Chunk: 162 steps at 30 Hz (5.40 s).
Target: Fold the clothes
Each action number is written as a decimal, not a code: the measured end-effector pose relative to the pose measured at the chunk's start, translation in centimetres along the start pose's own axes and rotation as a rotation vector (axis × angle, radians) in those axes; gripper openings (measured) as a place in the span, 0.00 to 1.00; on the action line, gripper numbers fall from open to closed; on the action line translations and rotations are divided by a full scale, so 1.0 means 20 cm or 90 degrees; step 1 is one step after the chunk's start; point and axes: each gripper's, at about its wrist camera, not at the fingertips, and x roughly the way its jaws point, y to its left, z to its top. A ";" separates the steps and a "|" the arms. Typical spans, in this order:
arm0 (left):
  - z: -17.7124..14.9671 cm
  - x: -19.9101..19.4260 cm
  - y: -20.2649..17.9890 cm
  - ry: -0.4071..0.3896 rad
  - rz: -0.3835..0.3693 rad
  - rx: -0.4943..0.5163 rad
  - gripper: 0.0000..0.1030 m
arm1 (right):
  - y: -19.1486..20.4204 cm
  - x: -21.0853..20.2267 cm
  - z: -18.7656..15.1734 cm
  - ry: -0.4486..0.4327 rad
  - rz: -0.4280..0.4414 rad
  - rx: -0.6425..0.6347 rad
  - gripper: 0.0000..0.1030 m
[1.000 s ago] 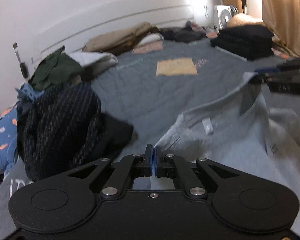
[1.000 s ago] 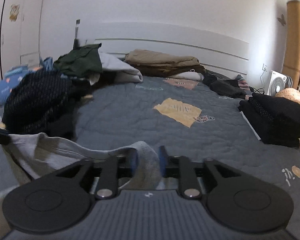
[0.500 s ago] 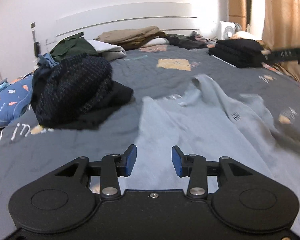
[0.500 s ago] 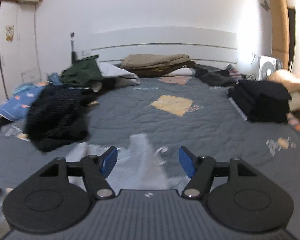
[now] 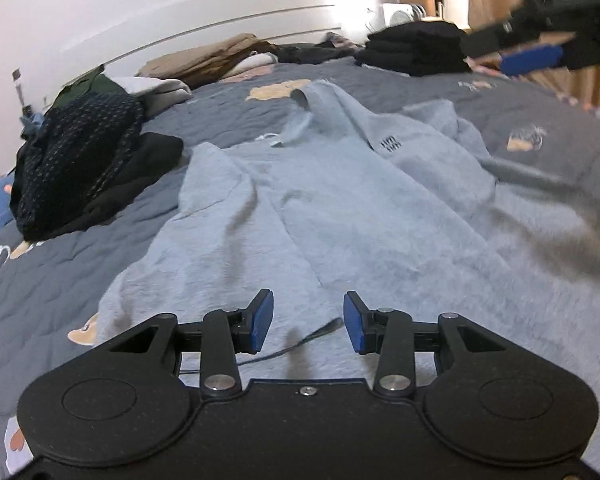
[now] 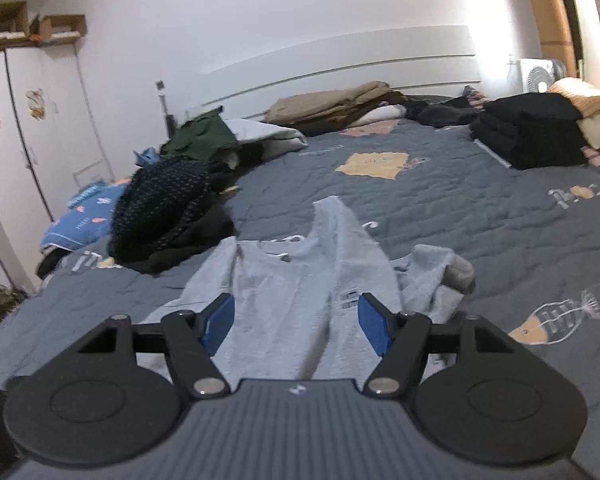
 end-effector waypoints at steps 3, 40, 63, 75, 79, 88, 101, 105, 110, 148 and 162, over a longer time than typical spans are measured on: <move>-0.03 0.06 -0.01 0.009 0.009 0.009 0.38 | -0.01 0.01 -0.03 0.004 0.009 -0.007 0.65; -0.15 -0.17 1.17 -0.045 0.341 -0.438 0.57 | -0.05 0.10 -0.12 0.040 -0.001 0.016 0.65; -0.31 -0.10 0.84 0.045 -0.041 -0.426 0.34 | 0.10 0.13 -0.16 0.069 0.048 0.000 0.65; -0.28 -0.23 0.80 0.100 -0.127 -0.407 0.05 | 0.08 0.15 -0.17 0.080 0.049 0.006 0.65; -0.29 -0.25 0.81 0.115 -0.076 -0.352 0.08 | 0.08 0.15 -0.17 0.083 0.050 0.009 0.65; -0.51 -0.19 1.23 0.024 0.015 -0.656 0.36 | 0.10 0.16 -0.18 0.091 0.054 0.007 0.65; -0.49 -0.14 1.32 -0.047 0.037 -0.728 0.04 | 0.09 0.18 -0.20 0.106 0.050 -0.005 0.65; -0.44 -0.34 1.40 -0.134 0.045 -0.766 0.03 | 0.10 0.17 -0.20 0.105 0.055 -0.005 0.65; -0.45 -0.46 1.46 -0.096 0.158 -0.740 0.06 | 0.11 0.17 -0.20 0.106 0.059 -0.008 0.65; -0.38 -0.28 1.21 -0.041 -0.047 -0.519 0.13 | 0.14 0.19 -0.22 0.129 0.079 -0.018 0.65; -0.49 -0.41 1.35 0.066 -0.044 -0.588 0.22 | 0.18 0.18 -0.23 0.139 0.096 -0.036 0.65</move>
